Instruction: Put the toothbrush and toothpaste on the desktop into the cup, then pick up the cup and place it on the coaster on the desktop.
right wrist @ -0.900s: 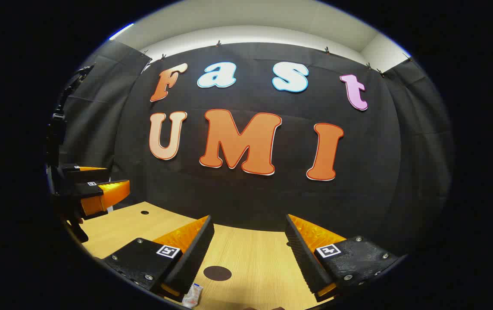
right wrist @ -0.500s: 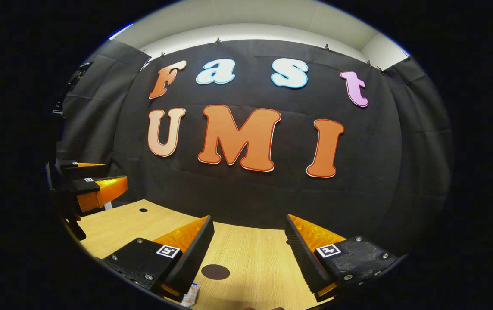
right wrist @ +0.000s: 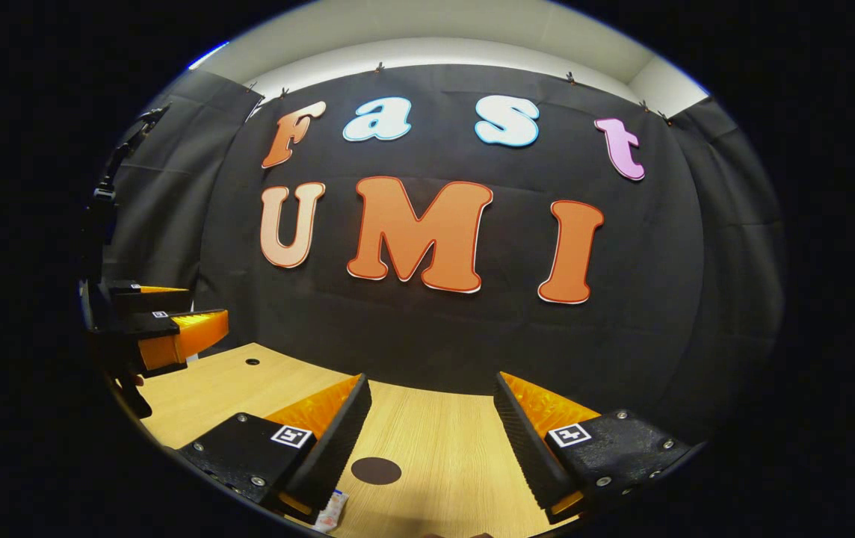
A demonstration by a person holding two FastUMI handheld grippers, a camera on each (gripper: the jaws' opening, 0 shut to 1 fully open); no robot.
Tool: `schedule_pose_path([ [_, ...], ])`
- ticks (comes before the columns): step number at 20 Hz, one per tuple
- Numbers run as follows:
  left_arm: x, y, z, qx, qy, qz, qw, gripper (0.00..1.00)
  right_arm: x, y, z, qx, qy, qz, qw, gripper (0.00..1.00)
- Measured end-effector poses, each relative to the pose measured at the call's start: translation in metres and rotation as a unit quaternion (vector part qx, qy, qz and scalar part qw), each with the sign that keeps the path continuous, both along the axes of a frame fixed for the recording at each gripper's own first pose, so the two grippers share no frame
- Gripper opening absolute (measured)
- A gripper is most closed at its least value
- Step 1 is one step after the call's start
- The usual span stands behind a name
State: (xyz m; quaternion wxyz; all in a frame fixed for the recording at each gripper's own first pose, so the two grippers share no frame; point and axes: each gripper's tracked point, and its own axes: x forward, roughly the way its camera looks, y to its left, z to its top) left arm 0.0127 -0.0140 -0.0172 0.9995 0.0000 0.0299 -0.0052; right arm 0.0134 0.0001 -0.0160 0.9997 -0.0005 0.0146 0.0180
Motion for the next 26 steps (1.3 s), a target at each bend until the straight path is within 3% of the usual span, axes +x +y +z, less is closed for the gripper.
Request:
schedule_pose_path([
  [11,-0.009,-0.011,-0.050,-0.004,0.082,0.005,0.997,0.99,0.002,0.006,-0.002,-0.013,-0.003,0.049,0.999,0.99],
  [18,-0.005,-0.015,-0.106,0.005,0.166,-0.034,0.985,0.99,0.006,0.014,-0.003,-0.011,0.009,0.026,1.000,0.99],
  [26,-0.022,-0.017,-0.196,0.023,0.312,-0.078,0.946,0.99,0.013,0.015,-0.011,-0.019,0.030,-0.011,0.999,0.99],
])
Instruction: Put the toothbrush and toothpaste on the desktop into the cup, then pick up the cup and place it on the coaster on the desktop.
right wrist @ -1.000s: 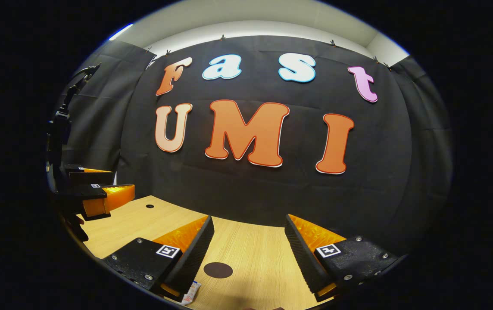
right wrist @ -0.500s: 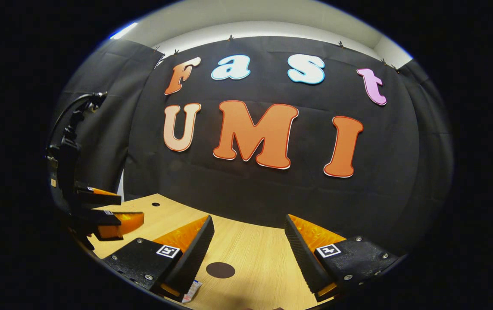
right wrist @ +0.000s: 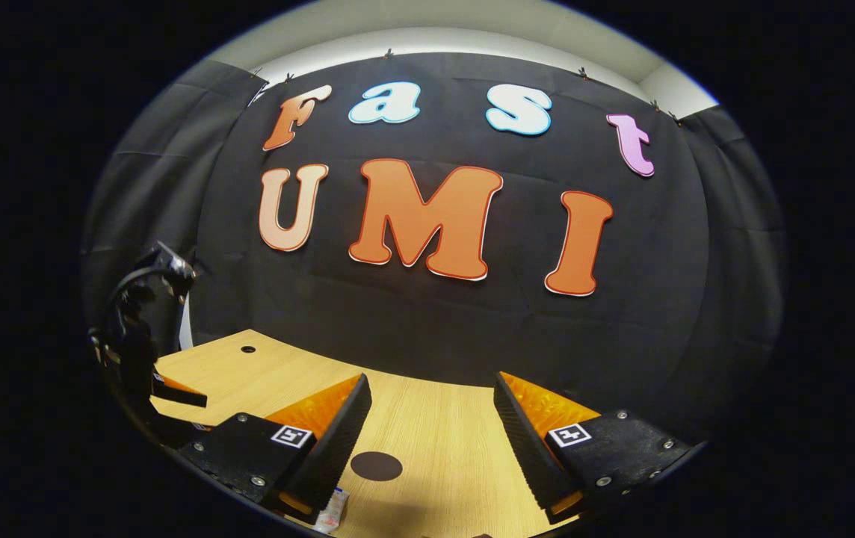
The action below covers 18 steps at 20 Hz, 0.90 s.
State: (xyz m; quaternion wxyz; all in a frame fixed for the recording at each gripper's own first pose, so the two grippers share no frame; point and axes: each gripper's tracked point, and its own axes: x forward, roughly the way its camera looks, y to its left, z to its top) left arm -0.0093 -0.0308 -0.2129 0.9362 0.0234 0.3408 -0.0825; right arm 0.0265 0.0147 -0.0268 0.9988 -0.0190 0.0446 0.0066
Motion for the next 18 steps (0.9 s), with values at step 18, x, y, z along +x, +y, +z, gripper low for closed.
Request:
schedule_pose_path([
  [18,-0.031,-0.020,-0.136,-0.053,0.229,0.019,0.972,0.98,-0.024,0.048,-0.098,0.017,0.168,0.046,0.985,0.98],
])
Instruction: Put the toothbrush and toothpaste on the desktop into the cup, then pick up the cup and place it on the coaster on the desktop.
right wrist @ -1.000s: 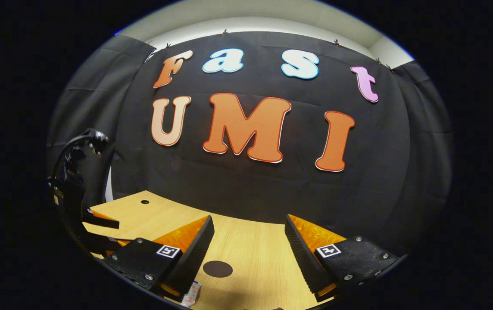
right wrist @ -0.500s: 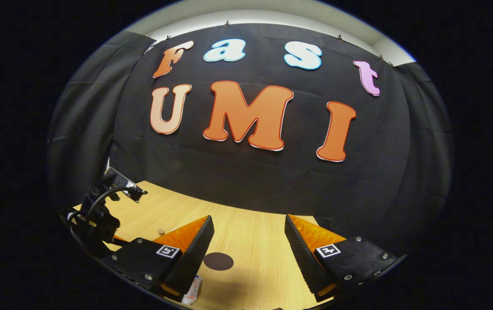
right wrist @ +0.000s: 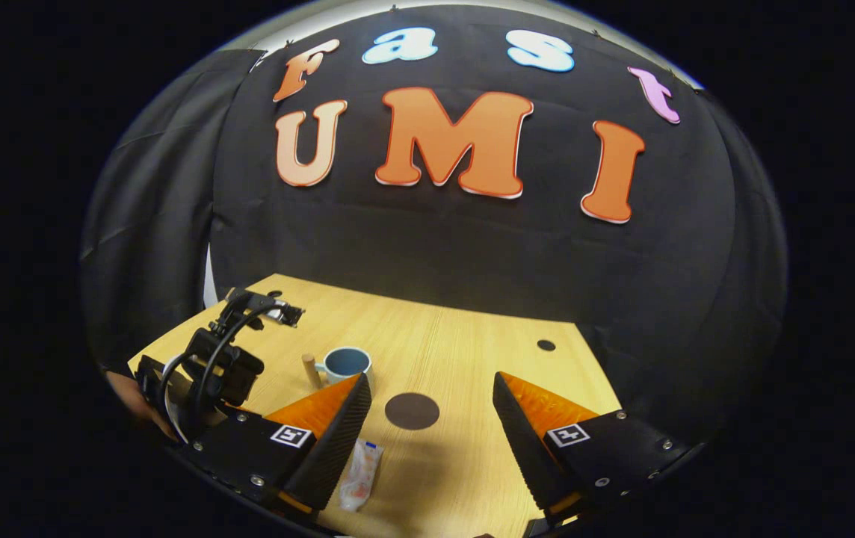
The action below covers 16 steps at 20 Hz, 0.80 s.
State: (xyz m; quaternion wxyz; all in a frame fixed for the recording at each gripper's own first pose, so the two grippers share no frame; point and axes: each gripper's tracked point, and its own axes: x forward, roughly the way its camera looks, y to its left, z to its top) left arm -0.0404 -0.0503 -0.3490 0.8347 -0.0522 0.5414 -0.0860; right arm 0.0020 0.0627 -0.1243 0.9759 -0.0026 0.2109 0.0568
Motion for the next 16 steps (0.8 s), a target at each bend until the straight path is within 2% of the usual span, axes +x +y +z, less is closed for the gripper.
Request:
schedule_pose_path([
  [5,-0.006,-0.002,-0.014,-0.004,0.033,0.011,0.999,0.98,-0.008,0.017,-0.058,0.018,0.106,0.019,0.994,0.99],
  [9,-0.012,-0.003,-0.023,-0.005,0.061,0.024,0.998,0.96,-0.018,0.027,-0.093,0.015,0.176,0.039,0.983,0.98],
  [10,-0.013,-0.001,-0.025,-0.001,0.065,0.024,0.998,0.93,-0.022,0.031,-0.099,0.019,0.193,0.045,0.980,0.97],
  [12,-0.013,0.000,-0.026,0.007,0.068,0.026,0.997,0.95,-0.029,0.035,-0.111,0.022,0.220,0.051,0.974,0.96],
  [14,-0.010,-0.001,-0.031,0.011,0.075,0.024,0.997,0.86,-0.037,0.039,-0.123,0.027,0.250,0.053,0.966,0.95],
  [16,-0.012,-0.002,-0.029,0.015,0.081,0.017,0.996,0.82,-0.044,0.048,-0.131,0.031,0.276,0.057,0.959,0.95],
])
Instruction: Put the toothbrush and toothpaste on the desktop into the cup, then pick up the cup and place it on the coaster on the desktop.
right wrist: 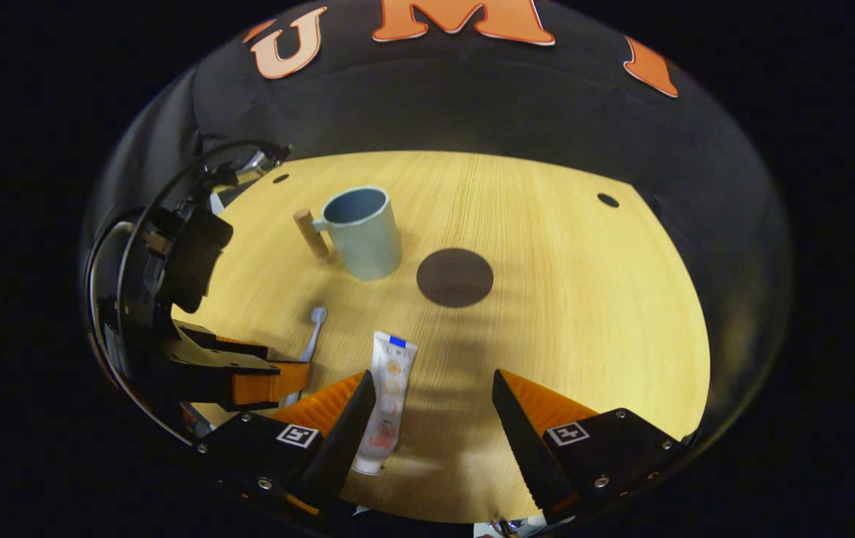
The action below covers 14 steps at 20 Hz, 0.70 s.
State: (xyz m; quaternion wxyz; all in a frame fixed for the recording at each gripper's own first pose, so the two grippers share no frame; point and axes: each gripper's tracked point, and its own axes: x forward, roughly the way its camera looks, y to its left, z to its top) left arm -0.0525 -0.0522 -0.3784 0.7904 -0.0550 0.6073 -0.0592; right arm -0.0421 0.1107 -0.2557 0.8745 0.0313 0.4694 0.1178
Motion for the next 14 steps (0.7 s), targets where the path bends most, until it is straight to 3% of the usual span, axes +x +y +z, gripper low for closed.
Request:
schedule_pose_path([
  [2,-0.001,0.001,0.001,0.009,0.003,-0.008,1.000,0.82,-0.004,0.010,-0.007,0.000,0.024,0.010,1.000,0.95],
  [3,0.002,0.002,0.000,0.012,0.002,-0.010,1.000,0.79,-0.007,0.011,-0.013,0.001,0.033,0.016,0.999,0.95],
  [4,0.004,0.001,0.000,0.014,0.000,-0.012,1.000,0.70,-0.009,0.012,-0.015,0.002,0.038,0.017,0.999,0.95],
  [7,0.000,0.003,0.002,0.028,0.004,-0.017,0.999,0.65,-0.015,0.019,-0.024,0.011,0.062,0.019,0.998,0.86],
  [10,-0.003,0.006,-0.002,0.041,0.018,-0.024,0.999,0.25,-0.014,0.022,-0.026,0.010,0.069,0.025,0.997,0.82],
  [11,0.001,0.007,-0.005,0.043,0.019,-0.022,0.999,0.23,-0.016,0.024,-0.024,0.010,0.073,0.029,0.997,0.76],
  [13,0.000,0.008,-0.002,0.047,0.027,-0.031,0.998,0.11,-0.017,0.027,-0.026,0.007,0.079,0.036,0.996,0.77],
  [14,-0.001,0.006,-0.003,0.040,0.030,-0.030,0.998,0.11,-0.016,0.029,-0.026,0.008,0.082,0.038,0.996,0.75],
])
